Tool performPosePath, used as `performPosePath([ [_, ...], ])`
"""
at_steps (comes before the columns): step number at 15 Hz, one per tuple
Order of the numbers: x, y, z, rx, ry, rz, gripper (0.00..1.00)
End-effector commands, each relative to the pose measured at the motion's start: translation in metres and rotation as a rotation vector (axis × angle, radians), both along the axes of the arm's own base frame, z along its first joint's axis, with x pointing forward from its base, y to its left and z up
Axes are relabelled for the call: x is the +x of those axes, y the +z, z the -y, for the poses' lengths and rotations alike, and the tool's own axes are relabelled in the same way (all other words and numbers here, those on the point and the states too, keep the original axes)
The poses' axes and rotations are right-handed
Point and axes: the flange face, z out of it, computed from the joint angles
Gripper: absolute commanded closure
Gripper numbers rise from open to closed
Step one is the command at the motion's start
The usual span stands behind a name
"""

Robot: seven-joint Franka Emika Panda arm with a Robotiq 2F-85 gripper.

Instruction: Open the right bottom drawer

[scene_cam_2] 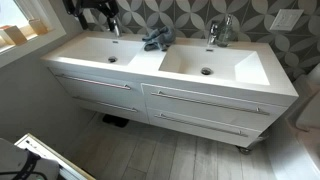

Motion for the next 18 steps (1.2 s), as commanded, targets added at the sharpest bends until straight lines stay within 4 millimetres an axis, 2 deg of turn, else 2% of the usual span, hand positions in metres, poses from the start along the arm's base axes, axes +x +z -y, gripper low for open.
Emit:
performPosePath([
  [1,0.0,0.001,0.0,0.0,0.0,-0.001,0.0],
  [8,0.0,0.001,0.0,0.0,0.0,-0.001,0.0],
  [10,0.012,-0.008,0.011,0.081,-0.044,-0.011,0.0],
  [13,0.021,-0.043,0.042,0.219,-0.146,-0.055,0.0],
  [18,0.038,-0.119,0.117,0.401,-0.385,-0.005,0.0],
])
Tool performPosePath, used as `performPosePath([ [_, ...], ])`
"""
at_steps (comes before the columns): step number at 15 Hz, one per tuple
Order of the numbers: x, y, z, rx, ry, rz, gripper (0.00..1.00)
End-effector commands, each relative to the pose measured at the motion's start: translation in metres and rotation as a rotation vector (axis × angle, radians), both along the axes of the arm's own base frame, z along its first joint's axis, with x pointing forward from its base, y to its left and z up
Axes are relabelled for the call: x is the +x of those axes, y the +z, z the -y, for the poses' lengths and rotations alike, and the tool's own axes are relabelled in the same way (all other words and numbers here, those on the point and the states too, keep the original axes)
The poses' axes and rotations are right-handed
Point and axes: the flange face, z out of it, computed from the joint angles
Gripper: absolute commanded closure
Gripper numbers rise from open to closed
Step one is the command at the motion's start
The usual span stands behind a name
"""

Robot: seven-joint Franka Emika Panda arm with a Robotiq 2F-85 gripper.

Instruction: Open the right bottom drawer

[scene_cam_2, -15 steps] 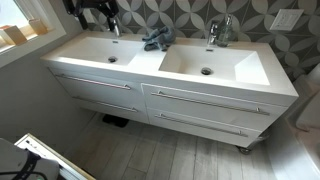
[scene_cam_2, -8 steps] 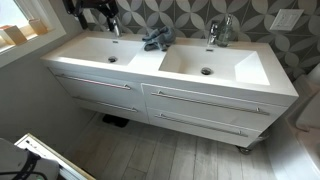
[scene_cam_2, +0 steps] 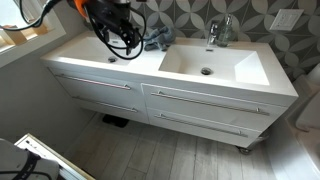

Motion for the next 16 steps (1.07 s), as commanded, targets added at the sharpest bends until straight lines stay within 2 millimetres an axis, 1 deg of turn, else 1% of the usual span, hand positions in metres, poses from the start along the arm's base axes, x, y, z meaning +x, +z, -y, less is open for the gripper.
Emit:
performPosePath([
  [1,0.016,-0.053,0.054,0.113,-0.174,0.038,0.0],
  [3,0.019,-0.086,0.083,0.162,-0.284,0.085,0.0],
  [5,0.021,-0.12,0.105,0.224,-0.388,0.126,0.0],
  [10,0.022,-0.203,0.15,0.307,-0.61,0.218,0.0],
  [13,0.018,-0.255,0.179,0.306,-0.703,0.222,0.0],
  [14,0.015,-0.275,0.192,0.292,-0.733,0.211,0.0],
  [16,0.011,-0.314,0.213,0.273,-0.787,0.151,0.0],
])
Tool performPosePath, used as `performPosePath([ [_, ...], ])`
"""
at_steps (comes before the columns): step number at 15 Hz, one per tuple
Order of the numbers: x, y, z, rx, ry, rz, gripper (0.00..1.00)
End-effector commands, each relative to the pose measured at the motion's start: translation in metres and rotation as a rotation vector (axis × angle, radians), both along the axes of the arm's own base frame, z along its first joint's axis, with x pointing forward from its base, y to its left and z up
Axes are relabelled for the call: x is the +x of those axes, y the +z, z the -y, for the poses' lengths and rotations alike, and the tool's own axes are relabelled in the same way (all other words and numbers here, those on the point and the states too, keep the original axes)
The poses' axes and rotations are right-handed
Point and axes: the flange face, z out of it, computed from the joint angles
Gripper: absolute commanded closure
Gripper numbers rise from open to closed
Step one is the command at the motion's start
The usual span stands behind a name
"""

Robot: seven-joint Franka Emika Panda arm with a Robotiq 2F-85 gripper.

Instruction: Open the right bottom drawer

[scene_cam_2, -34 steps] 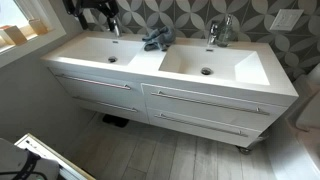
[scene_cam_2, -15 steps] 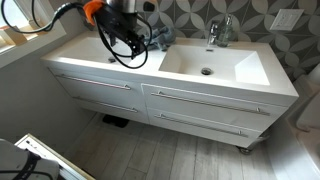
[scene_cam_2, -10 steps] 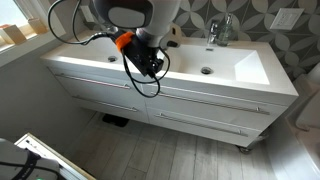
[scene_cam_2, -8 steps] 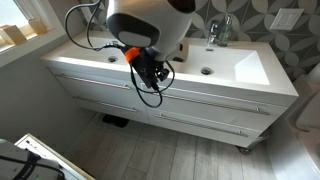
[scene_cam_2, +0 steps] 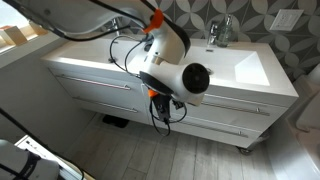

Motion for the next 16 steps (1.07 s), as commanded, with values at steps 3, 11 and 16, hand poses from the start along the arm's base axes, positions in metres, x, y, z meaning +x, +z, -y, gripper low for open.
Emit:
performPosePath([
  [3,-0.006,-0.037,0.016,0.007,-0.021,-0.05,0.0],
  [11,0.019,-0.043,0.013,0.008,-0.074,-0.061,0.0],
  [16,0.044,-0.116,0.044,0.022,-0.259,-0.154,0.0],
])
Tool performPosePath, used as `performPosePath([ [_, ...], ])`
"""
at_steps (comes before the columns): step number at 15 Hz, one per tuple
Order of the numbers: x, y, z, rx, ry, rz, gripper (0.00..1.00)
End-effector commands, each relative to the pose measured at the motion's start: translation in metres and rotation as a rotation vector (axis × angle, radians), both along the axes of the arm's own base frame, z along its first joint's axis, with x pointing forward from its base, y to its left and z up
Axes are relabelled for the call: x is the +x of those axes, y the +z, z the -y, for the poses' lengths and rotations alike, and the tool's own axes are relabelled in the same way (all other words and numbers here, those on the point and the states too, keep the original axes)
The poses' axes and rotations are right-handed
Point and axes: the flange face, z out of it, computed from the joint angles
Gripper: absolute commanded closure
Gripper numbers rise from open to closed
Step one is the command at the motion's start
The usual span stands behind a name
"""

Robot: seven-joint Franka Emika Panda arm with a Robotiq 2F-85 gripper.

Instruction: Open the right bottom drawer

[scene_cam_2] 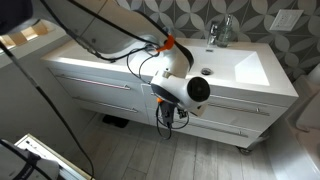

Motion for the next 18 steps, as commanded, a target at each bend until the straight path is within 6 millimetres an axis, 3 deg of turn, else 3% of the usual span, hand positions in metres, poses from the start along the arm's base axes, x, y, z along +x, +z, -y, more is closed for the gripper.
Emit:
performPosePath([
  [1,0.02,-0.058,0.034,0.016,-0.129,-0.037,0.0],
  [6,0.018,-0.119,0.075,0.1,-0.196,-0.076,0.0],
  [12,0.005,-0.175,0.116,0.207,-0.224,-0.106,0.0],
  [14,0.005,-0.187,0.124,0.217,-0.228,-0.109,0.0],
  [15,-0.004,-0.175,0.112,0.191,-0.225,-0.11,0.0],
  [18,-0.002,-0.188,0.118,0.2,-0.227,-0.109,0.0],
])
